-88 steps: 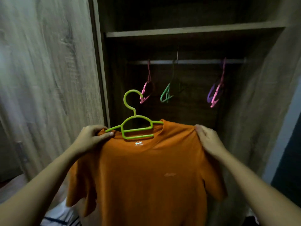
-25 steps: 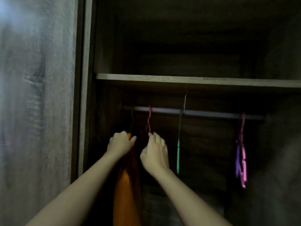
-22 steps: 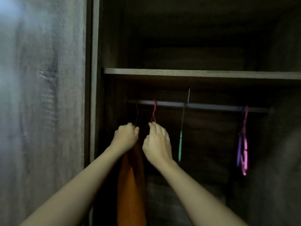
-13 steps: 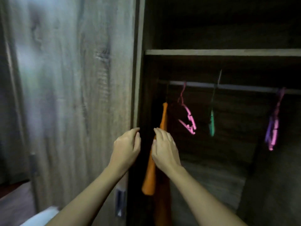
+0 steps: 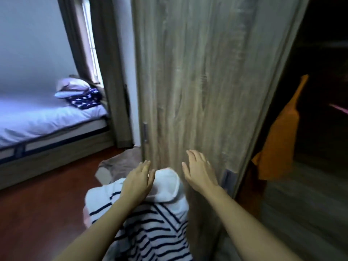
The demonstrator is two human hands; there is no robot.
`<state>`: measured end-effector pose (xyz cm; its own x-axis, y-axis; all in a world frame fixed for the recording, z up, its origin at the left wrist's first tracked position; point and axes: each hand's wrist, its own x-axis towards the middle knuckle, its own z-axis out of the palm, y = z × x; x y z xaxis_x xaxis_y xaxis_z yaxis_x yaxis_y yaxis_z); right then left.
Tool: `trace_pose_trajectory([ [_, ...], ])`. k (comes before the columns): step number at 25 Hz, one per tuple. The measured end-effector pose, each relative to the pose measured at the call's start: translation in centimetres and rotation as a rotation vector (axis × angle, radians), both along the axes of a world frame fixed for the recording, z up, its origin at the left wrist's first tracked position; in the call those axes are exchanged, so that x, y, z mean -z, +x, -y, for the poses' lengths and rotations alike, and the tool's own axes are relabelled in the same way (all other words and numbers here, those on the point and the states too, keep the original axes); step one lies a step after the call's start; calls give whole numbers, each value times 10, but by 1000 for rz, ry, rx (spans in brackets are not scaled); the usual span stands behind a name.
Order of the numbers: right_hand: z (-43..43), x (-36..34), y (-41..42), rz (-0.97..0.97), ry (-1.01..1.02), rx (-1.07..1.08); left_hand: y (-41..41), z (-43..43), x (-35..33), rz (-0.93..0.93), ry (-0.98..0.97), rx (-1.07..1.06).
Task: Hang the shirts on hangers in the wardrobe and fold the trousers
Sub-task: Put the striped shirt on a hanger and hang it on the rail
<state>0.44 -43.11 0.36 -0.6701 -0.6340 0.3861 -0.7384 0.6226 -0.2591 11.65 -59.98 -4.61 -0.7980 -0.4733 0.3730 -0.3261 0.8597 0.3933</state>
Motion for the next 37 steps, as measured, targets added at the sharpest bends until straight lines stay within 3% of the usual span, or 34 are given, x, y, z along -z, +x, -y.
trace_pose_trajectory([
  [6, 49, 45, 12, 318, 163, 76, 58, 44, 70, 348, -99, -58],
  [10, 53, 65, 8, 550, 90, 206, 56, 42, 78, 341, -137, -91],
  [15, 52, 56, -2, 366, 161, 155, 58, 41, 74, 355, -131, -65],
  [20, 58, 14, 6, 241, 50, 69, 39, 34, 36, 47, 99, -66],
  [23, 49, -37, 21, 121, -90, -77, 5, 31, -22, -102, 122, 128],
  [25, 30, -76, 26, 3, -189, -129, -18, 24, -63, -88, 129, 312],
  [28, -21, -122, 17, -132, -254, -17, -35, -2, -102, -74, 178, 457],
  [32, -113, -158, 4, -212, -273, 247, -51, -42, -99, -18, 145, 612],
  [37, -223, -192, 1, -263, -195, 525, -86, -85, -127, -124, 191, 791],
])
